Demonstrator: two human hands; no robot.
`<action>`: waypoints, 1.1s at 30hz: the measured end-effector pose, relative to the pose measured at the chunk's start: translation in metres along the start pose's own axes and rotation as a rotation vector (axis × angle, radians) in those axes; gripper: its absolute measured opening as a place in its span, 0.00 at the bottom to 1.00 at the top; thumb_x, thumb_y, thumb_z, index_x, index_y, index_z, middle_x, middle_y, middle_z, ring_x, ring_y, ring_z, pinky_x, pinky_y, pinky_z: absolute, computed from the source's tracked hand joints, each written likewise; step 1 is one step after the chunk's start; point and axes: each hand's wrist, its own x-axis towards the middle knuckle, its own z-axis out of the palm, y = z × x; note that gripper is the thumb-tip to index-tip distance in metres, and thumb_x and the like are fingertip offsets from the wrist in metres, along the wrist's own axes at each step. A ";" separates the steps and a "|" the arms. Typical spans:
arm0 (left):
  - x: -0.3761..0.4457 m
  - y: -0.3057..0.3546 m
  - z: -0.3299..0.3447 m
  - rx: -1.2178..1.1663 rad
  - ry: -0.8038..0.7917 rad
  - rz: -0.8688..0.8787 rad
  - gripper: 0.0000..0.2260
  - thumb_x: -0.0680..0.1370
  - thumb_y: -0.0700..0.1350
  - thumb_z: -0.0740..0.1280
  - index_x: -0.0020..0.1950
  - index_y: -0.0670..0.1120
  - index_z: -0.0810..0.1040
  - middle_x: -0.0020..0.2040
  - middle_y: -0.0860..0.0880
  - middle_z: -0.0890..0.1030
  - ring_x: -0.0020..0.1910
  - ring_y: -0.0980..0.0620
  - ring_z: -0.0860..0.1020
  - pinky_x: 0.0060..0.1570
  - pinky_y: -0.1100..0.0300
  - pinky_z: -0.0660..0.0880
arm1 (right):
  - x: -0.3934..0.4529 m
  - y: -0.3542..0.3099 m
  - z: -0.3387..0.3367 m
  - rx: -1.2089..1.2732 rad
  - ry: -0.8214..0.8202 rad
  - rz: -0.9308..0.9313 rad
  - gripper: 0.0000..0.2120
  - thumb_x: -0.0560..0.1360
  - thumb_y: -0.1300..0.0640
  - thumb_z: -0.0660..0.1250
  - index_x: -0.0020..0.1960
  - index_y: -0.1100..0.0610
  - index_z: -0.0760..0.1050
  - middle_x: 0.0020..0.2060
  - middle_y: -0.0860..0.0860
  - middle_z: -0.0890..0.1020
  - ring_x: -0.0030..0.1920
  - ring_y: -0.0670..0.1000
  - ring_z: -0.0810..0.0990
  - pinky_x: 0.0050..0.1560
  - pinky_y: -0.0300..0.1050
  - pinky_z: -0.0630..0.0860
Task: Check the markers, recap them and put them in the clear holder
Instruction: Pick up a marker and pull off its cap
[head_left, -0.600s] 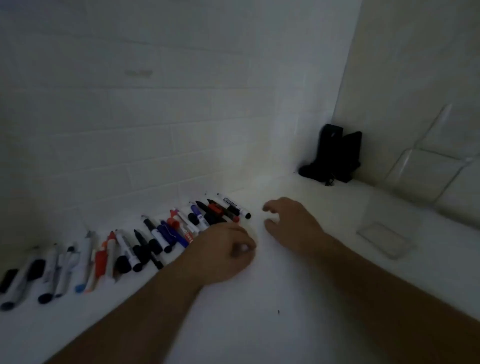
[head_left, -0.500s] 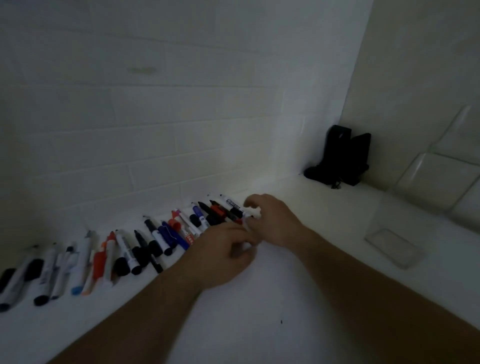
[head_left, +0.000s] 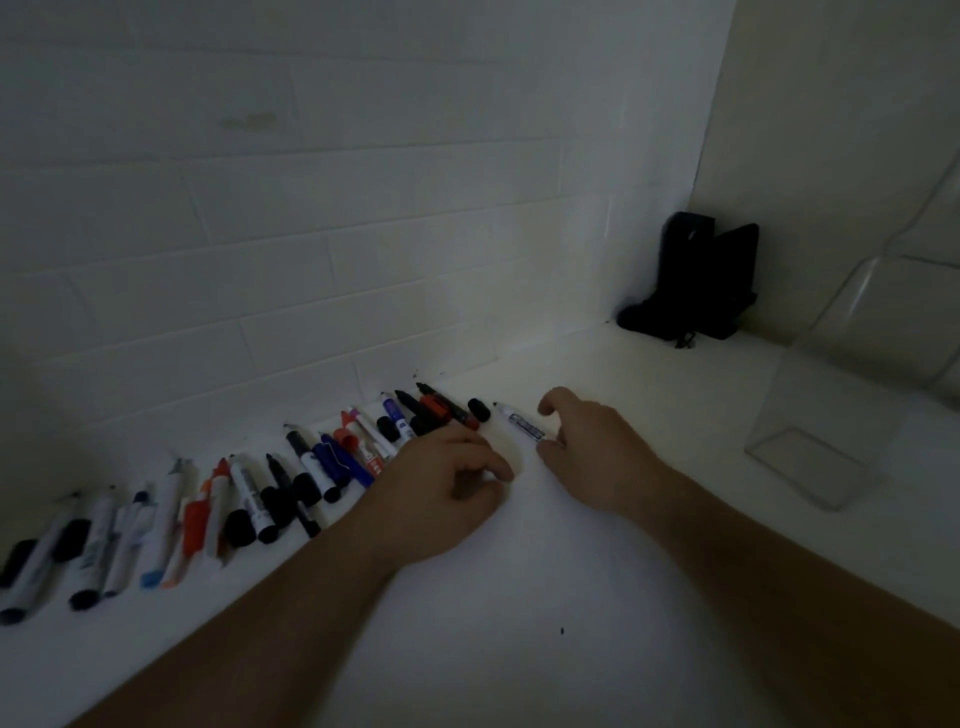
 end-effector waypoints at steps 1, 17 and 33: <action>0.000 0.001 0.000 0.012 0.000 0.012 0.07 0.76 0.44 0.70 0.50 0.53 0.85 0.50 0.58 0.79 0.52 0.60 0.77 0.54 0.63 0.74 | -0.007 0.001 0.005 0.012 0.012 -0.001 0.19 0.80 0.53 0.62 0.70 0.48 0.64 0.51 0.53 0.78 0.49 0.55 0.78 0.50 0.51 0.77; 0.113 -0.002 -0.022 0.637 -0.426 -0.549 0.22 0.74 0.63 0.63 0.67 0.65 0.71 0.69 0.52 0.73 0.67 0.41 0.64 0.63 0.45 0.63 | -0.023 0.021 -0.013 0.359 0.228 0.060 0.15 0.85 0.50 0.54 0.68 0.53 0.68 0.34 0.50 0.76 0.33 0.51 0.75 0.33 0.47 0.70; 0.019 0.021 -0.016 -0.126 0.239 -0.378 0.14 0.75 0.43 0.74 0.57 0.56 0.82 0.50 0.58 0.85 0.49 0.64 0.82 0.52 0.68 0.76 | -0.023 0.018 -0.011 0.312 0.236 -0.031 0.07 0.84 0.51 0.57 0.61 0.48 0.69 0.40 0.48 0.77 0.39 0.50 0.76 0.38 0.49 0.72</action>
